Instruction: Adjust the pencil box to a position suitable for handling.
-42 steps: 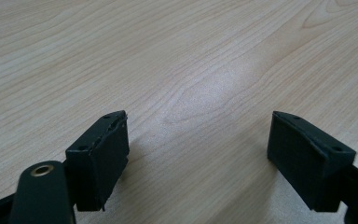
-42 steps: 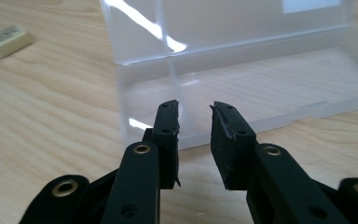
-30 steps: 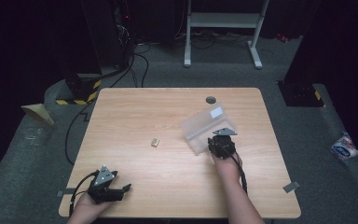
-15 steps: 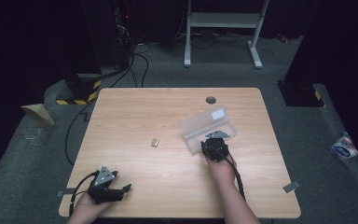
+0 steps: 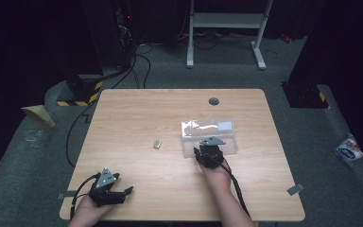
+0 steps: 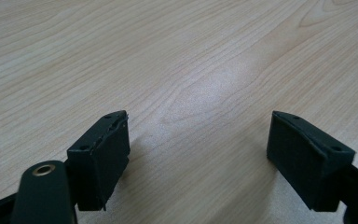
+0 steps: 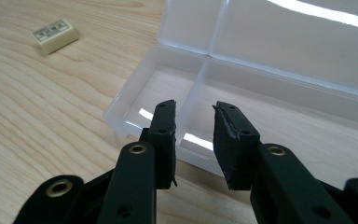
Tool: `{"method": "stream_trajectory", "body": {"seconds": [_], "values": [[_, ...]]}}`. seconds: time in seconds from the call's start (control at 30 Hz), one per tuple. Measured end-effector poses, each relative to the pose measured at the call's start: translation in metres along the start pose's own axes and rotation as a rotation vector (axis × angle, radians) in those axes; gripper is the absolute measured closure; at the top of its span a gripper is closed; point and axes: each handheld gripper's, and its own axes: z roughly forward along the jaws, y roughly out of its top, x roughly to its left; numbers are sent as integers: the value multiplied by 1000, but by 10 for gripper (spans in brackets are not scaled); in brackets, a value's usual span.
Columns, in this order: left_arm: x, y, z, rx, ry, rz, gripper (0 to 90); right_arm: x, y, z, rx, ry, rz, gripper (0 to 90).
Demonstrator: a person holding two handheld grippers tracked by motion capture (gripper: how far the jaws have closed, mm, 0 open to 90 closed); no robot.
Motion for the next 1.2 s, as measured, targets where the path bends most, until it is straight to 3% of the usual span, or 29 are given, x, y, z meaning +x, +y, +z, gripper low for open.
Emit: {"method": "stream_trajectory", "body": {"seconds": [0.23,0.47,0.63,0.83,1.2], "values": [[0,0,0,0,-1,4,214,12,3,-2,-43,17,1,675],[0,0,0,1,-3,4,216,14,4,9,-40,12,30,699],[0,0,-1,1,-2,9,217,14,5,15,-22,4,40,765],[0,0,-1,1,-4,9,216,21,7,19,-9,13,28,776],[0,0,-1,1,-4,20,217,48,12,20,-9,72,-32,763]]}}
